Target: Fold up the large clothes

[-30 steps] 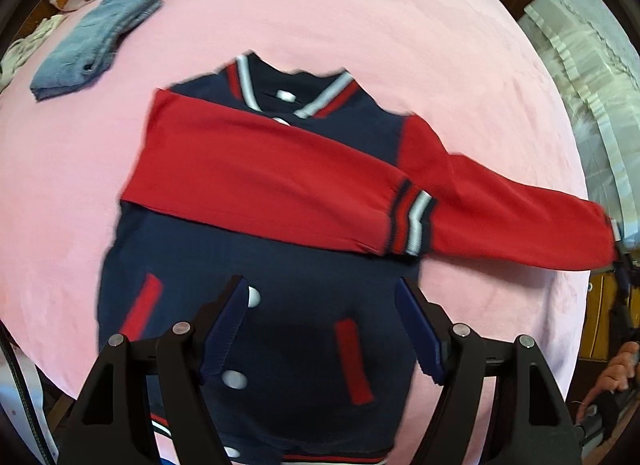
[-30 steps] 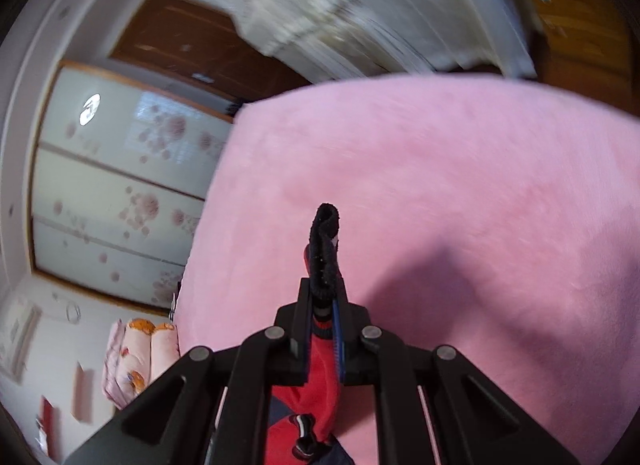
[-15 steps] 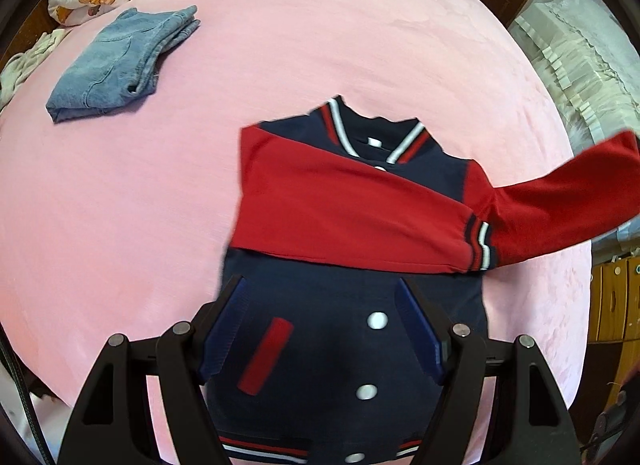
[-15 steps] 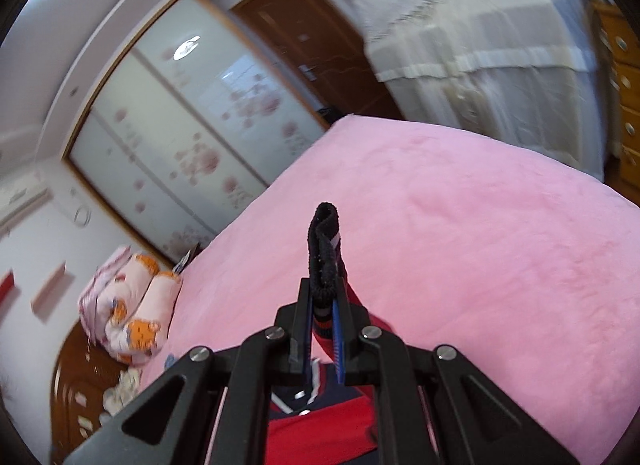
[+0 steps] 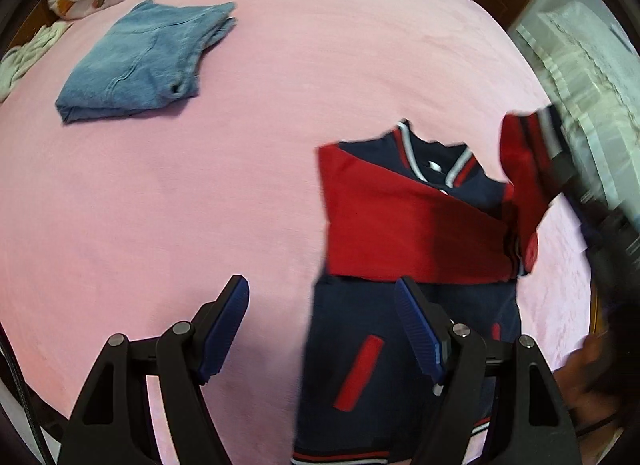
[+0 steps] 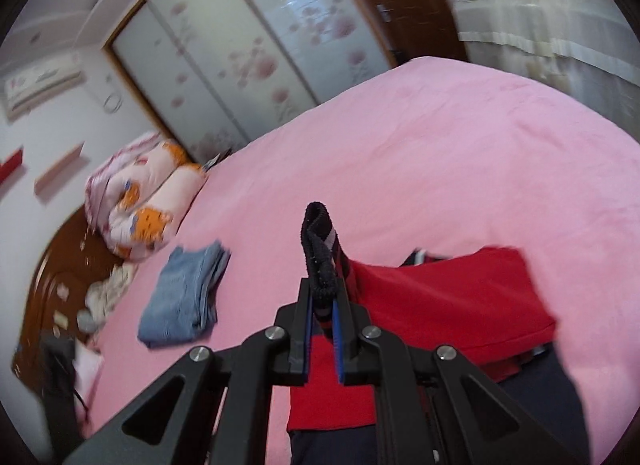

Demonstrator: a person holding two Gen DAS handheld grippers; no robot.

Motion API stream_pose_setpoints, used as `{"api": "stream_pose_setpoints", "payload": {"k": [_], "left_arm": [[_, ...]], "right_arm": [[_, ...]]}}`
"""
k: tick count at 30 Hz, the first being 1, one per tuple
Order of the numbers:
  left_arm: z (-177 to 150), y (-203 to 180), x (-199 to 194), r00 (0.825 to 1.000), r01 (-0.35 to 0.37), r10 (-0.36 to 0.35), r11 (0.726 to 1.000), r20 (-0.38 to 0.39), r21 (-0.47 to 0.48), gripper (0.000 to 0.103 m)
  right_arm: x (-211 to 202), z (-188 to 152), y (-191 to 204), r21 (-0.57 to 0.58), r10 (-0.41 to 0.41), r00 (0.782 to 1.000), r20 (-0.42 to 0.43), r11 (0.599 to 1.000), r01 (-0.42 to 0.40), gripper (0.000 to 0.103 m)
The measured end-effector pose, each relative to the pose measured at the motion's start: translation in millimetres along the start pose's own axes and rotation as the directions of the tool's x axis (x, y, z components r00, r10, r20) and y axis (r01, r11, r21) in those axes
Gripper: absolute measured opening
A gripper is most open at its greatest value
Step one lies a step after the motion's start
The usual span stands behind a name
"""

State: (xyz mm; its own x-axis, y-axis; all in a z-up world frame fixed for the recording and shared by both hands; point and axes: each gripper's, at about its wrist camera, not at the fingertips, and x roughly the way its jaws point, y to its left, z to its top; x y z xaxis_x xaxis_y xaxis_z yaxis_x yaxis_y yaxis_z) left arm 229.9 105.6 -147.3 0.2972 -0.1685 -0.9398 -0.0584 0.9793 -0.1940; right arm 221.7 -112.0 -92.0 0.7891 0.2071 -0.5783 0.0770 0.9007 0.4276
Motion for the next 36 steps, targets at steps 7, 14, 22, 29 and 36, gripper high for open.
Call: {"api": "stream_pose_setpoints", "payload": {"k": [7,14,22,29,36], "left_arm": [[13.4,38.6,16.2,1.000,0.010,-0.009,0.997,0.016,-0.079,0.074],[22.1,45.5,33.2,0.998,0.064,-0.063,0.990,0.013,-0.122,0.074],[23.5,27.4,45.8,0.983,0.175,-0.180,0.980,-0.045,-0.090,0.074],[22.6,6.7,65.8,0.950,0.279,-0.294,0.951,-0.102,-0.135,0.072],[17.8,-32.0,84.0,0.946,0.283,-0.296,0.953,-0.131,-0.108,0.057]], "right_arm": [[59.3,-55.9,5.8,-0.125,-0.066,0.984,-0.166,0.991,0.045,0.008],[87.3,-81.3,-3.1,-0.089,-0.055,0.942,-0.332,0.996,0.026,0.012],[89.7,-91.5,-3.8,0.005,0.069,0.887,-0.456,0.997,-0.075,0.022],[60.1,-97.9,-3.8,-0.044,0.039,0.888,-0.458,0.997,-0.067,0.022],[27.7,-81.8,-38.0,-0.057,-0.014,0.906,-0.423,0.998,-0.012,0.022]]}}
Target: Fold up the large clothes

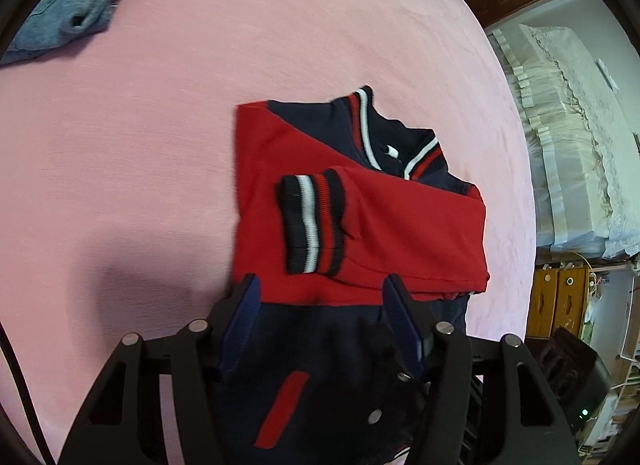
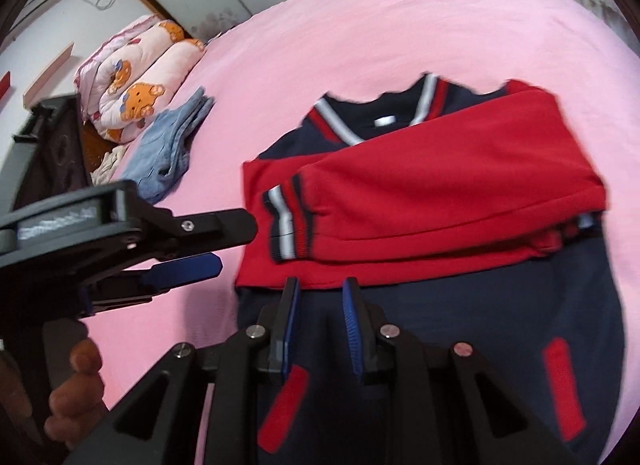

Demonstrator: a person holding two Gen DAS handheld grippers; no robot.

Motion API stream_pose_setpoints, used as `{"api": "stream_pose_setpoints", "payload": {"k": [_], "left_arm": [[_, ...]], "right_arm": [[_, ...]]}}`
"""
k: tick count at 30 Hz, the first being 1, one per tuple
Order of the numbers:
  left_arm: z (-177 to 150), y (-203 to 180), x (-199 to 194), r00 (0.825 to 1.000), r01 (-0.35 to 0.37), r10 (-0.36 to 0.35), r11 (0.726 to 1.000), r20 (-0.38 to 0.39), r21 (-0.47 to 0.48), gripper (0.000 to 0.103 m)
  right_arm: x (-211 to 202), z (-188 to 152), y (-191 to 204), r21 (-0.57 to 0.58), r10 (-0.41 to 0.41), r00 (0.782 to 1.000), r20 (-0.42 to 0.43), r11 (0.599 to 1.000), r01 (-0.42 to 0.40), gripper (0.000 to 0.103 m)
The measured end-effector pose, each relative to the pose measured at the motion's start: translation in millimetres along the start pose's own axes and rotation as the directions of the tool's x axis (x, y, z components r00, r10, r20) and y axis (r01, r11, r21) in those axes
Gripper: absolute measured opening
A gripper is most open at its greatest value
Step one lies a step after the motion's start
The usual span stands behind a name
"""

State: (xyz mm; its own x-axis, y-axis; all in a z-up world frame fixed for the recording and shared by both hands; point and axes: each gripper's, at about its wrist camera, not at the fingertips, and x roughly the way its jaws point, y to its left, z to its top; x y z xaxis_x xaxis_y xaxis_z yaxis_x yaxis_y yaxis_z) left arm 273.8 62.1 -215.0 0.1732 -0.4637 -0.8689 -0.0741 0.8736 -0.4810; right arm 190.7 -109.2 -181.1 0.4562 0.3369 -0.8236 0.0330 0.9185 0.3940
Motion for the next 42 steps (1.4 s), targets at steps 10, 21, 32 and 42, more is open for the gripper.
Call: {"api": "stream_pose_setpoints", "payload": {"k": [10,21,32,42], "left_arm": [[5.9,-15.3,48.7,0.984,-0.166,0.163,0.985,-0.069,-0.042,0.037],[-2.7,-36.5,48.8,0.938,-0.343,0.347,0.934,0.023,-0.100,0.004],[-5.8,-32.8,61.6,0.907,-0.415,0.421,0.893,-0.003,-0.172,0.003],[-7.4,-64.1,89.0,0.880,-0.471,0.474,0.873,-0.005,-0.124,0.005]], "right_arm": [[-30.5,21.1,-64.8,0.061,-0.056,0.998,0.042,0.997,0.053,0.022],[-40.0,57.5,-89.2,0.023,-0.005,0.999,0.045,1.000,0.004,0.022],[1.7,67.0,-97.5,-0.049,-0.007,0.996,-0.090,0.999,0.002,0.020],[0.8,72.6,-147.5,-0.026,-0.113,0.992,-0.063,0.993,0.111,0.000]]}}
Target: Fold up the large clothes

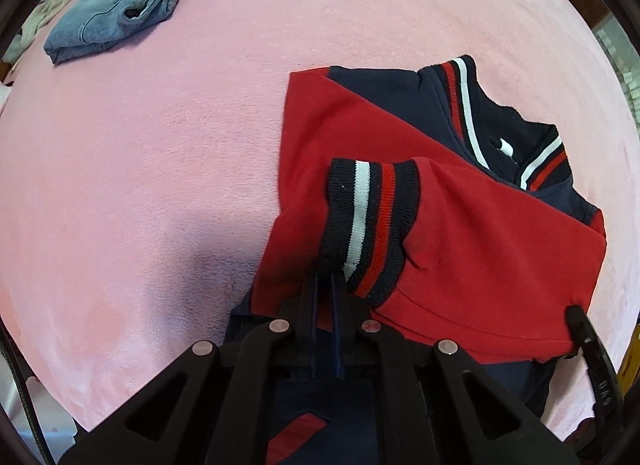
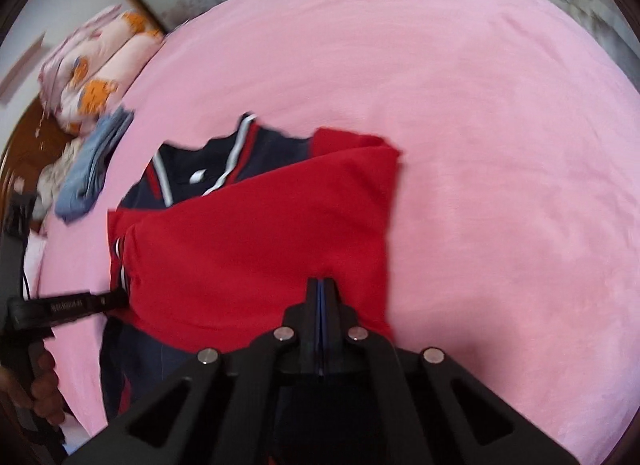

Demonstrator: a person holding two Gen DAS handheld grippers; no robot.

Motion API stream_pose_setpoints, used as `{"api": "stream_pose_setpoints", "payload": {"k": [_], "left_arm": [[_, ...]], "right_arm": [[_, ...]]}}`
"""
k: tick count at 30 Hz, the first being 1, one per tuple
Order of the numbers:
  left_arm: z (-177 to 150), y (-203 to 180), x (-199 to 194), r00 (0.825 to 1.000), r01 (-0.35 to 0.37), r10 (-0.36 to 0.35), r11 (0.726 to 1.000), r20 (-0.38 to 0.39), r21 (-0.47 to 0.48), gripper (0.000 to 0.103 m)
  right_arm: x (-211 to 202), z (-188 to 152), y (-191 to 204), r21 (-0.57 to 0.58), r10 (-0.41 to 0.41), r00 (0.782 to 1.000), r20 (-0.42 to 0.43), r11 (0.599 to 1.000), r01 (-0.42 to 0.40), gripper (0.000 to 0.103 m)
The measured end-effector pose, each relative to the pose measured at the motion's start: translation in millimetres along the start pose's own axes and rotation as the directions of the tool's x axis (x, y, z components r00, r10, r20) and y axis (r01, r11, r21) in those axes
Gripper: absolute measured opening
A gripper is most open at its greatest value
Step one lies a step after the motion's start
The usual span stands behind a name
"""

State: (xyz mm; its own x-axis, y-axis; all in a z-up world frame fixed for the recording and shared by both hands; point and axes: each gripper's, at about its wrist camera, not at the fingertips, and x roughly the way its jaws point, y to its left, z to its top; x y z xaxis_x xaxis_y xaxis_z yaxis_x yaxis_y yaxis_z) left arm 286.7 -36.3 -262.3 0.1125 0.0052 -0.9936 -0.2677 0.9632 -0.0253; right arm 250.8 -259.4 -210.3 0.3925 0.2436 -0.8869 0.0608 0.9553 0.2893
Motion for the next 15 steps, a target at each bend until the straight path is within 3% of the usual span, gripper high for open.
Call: {"api": "stream_pose_setpoints", "payload": {"k": [6,9,10,13,15], "left_arm": [[4.0,-12.5,2.1,0.999,-0.035,0.034,0.999,-0.015,-0.016,0.010],[3.7,-15.4,-1.8,1.000,-0.015,0.015,0.999,-0.001,-0.044,0.016],[3.0,0.0,-6.2,1.000,-0.016,0.016,0.999,0.004,-0.040,0.019],[-2.5,11.6,-16.4,0.999,-0.009,0.010,0.999,0.032,-0.035,0.034],[-7.8,11.4,-24.1,0.996,0.022,-0.019,0.999,0.086,-0.034,0.057]], "right_arm": [[-0.8,12.8,-9.1,0.021,-0.033,0.999,0.003,0.999,0.033,0.000],[-11.7,20.4,-6.6,0.040,-0.026,0.998,0.053,0.999,0.024,0.000],[-13.7,23.1,-5.9,0.040,-0.021,0.997,0.070,0.999,0.018,0.000],[-8.5,30.7,-4.6,0.022,-0.002,0.997,0.081,1.000,0.000,0.000],[-1.0,34.6,-6.3,0.023,-0.004,0.998,0.068,1.000,0.002,0.000]]}}
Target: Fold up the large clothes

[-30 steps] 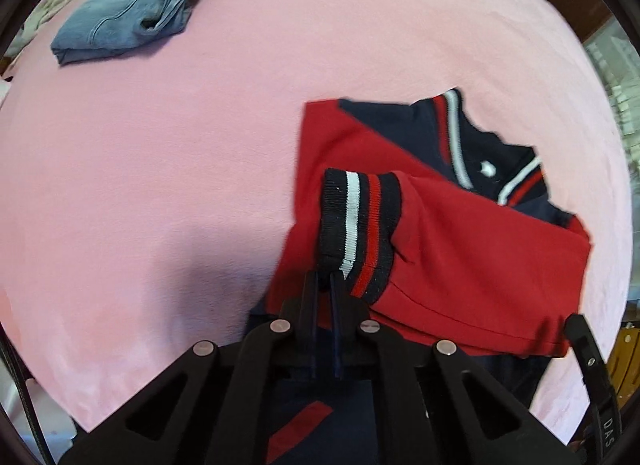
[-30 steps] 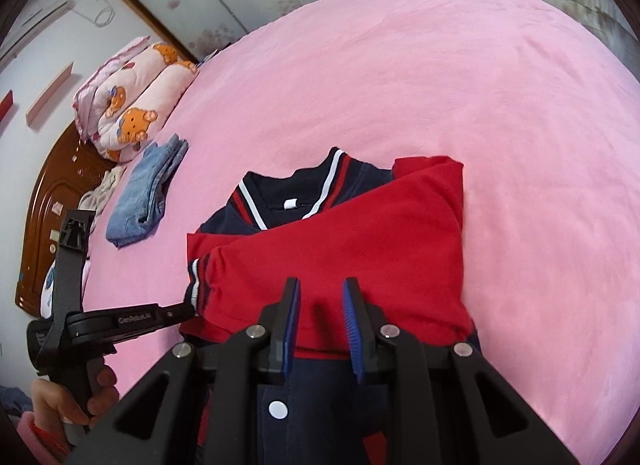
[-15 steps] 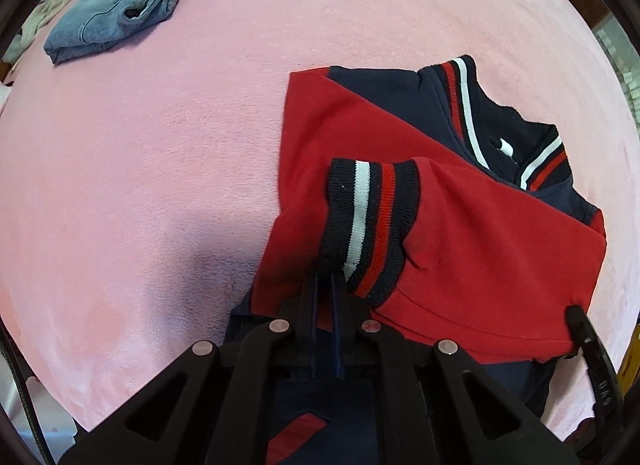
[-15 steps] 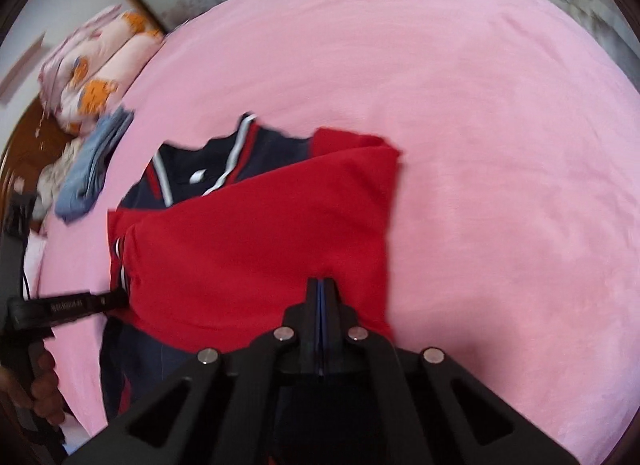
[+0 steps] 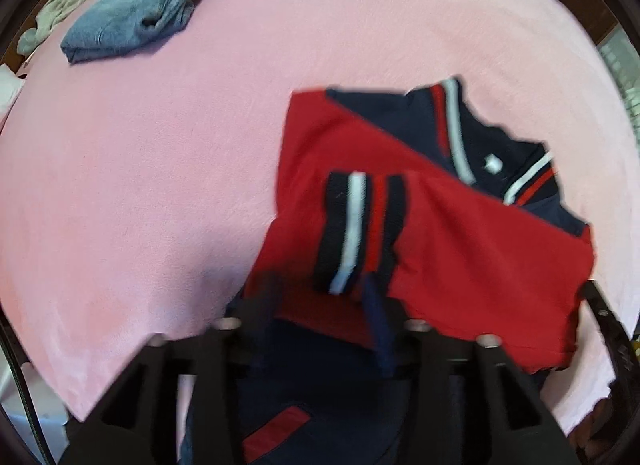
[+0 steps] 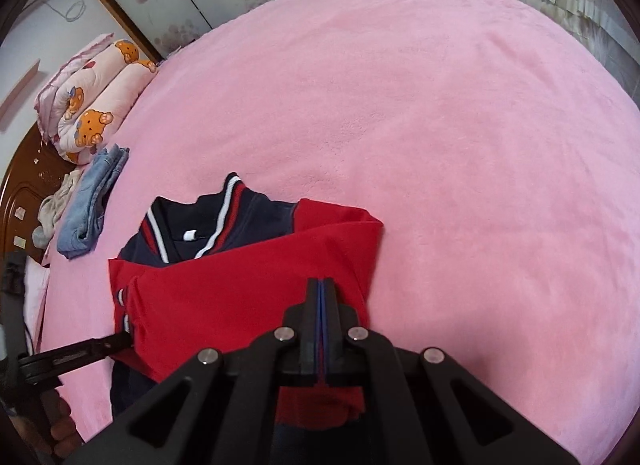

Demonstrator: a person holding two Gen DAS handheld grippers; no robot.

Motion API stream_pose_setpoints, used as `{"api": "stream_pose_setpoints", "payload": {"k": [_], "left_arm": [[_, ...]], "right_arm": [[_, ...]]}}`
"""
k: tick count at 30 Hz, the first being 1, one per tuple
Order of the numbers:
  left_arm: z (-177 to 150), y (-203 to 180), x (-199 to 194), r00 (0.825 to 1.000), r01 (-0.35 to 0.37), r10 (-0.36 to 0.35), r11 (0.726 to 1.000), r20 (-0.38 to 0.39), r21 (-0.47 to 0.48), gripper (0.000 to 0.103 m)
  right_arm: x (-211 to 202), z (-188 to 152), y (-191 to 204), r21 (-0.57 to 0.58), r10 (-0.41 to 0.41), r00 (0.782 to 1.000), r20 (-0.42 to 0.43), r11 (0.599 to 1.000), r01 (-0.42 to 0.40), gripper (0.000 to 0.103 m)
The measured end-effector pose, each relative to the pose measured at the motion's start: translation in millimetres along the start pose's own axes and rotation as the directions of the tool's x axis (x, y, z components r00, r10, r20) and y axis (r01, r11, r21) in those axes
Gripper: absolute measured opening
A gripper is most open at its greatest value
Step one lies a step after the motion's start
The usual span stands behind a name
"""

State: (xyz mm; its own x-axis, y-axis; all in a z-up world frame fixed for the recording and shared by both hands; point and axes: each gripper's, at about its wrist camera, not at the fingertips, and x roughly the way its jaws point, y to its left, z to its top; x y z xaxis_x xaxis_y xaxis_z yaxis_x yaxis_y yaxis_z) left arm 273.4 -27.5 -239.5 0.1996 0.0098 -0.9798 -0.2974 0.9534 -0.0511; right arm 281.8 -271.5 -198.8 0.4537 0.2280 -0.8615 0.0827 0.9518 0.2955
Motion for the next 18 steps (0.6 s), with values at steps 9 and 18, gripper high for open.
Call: {"api": "stream_pose_setpoints", "payload": {"k": [9,18], "left_arm": [[12.4,-32.5,11.3,1.000,-0.008,0.004,0.993,0.030,0.116,0.055],[15.2,-24.3,-1.2,0.997,0.036,-0.043,0.994,0.066,0.103,0.055]], "right_arm": [[28.7,14.2,-8.5,0.024,-0.069,0.998,-0.008,0.997,0.069,0.000],[8.8,17.2,-9.2,0.009,-0.124,0.992,0.014,0.992,0.124,0.000]]}}
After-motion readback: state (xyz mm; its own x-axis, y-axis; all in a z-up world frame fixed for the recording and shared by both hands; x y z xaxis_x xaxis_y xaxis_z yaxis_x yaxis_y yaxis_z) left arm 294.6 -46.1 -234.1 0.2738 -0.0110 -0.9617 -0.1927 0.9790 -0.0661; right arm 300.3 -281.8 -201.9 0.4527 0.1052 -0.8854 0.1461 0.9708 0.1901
